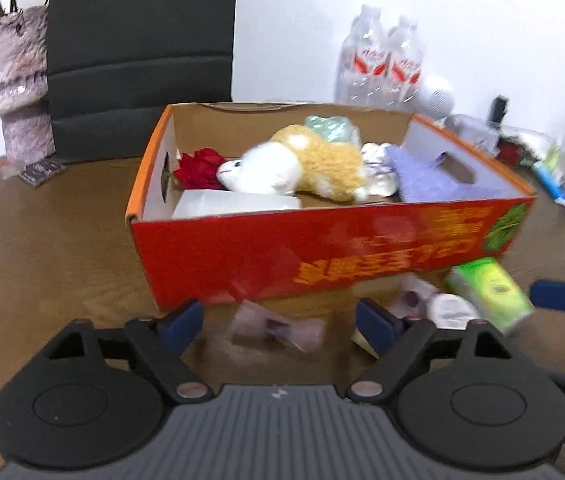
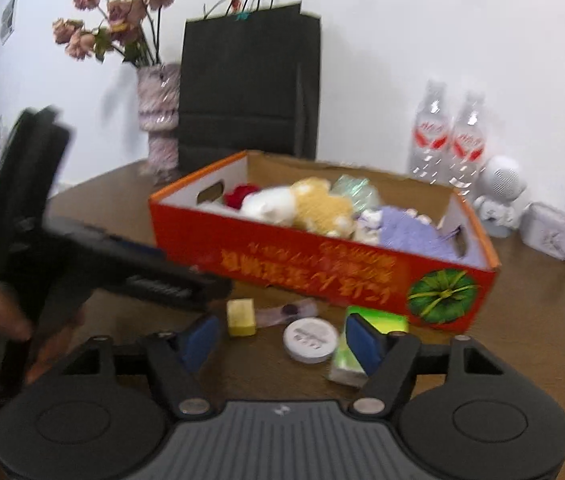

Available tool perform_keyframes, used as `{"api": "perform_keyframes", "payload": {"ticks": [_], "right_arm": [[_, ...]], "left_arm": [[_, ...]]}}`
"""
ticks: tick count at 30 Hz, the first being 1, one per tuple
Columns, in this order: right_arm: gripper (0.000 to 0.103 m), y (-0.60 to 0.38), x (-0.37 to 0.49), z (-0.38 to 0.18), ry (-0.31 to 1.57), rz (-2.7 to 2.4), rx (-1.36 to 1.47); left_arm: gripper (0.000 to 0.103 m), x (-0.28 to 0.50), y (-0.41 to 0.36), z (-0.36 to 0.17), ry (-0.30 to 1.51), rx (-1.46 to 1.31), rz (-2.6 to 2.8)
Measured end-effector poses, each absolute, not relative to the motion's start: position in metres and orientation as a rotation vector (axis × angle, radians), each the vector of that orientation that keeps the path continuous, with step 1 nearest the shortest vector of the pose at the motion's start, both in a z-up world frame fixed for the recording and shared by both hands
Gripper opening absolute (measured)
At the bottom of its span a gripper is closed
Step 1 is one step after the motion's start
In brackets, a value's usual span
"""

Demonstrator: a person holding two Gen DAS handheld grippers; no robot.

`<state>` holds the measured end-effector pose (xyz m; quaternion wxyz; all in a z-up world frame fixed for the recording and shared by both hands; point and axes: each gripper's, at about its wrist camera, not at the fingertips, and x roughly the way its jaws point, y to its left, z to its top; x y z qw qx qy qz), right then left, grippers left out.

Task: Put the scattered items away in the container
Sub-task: 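Grasp the clear wrapper with the left gripper while the right gripper grasps the yellow soap bar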

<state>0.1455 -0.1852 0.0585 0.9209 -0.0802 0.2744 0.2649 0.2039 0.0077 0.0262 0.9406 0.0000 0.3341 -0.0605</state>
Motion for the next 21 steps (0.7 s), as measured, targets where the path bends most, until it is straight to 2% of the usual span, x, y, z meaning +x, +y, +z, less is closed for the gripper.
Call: {"api": "perform_keyframes", "payload": {"ticks": [1,3,5,7,9,12,16,18,20,21], "right_arm": [[0.068,-0.184,0.146,0.056,0.569,0.553,-0.164],[0.068,-0.181,0.148,0.055,0.571,0.567,-0.163],[0.068,-0.179,0.156,0.055,0.578,0.583,-0.146],[0.063,-0.175,0.169,0.054,0.596,0.588,-0.110],[0.051,-0.172,0.186,0.051,0.641,0.574,-0.072],[0.046,-0.164,0.195,0.047,0.650,0.607,-0.050],[0.045,-0.141,0.187,0.035,0.647,0.662,-0.144],[0.035,-0.131,0.182,0.027,0.645,0.656,-0.216],[0.021,-0.129,0.173,0.026,0.619,0.682,-0.234],[0.021,-0.129,0.169,0.026,0.616,0.695,-0.234]], "left_arm": [[0.083,0.205,0.009,0.023,0.682,-0.004,-0.120],[0.071,0.204,0.011,0.019,0.677,-0.010,-0.124],[0.040,0.199,0.010,0.020,0.662,0.039,-0.096],[0.032,0.193,0.012,0.021,0.664,0.038,-0.109],[0.031,0.186,0.017,0.022,0.665,0.019,-0.095],[0.029,0.167,0.025,0.026,0.660,-0.014,-0.083],[0.028,0.133,0.031,0.032,0.608,-0.049,-0.112],[0.028,0.119,0.030,0.032,0.606,-0.055,-0.119],[0.028,0.103,0.027,0.033,0.591,-0.058,-0.136],[0.028,0.095,0.025,0.033,0.581,-0.060,-0.139]]}}
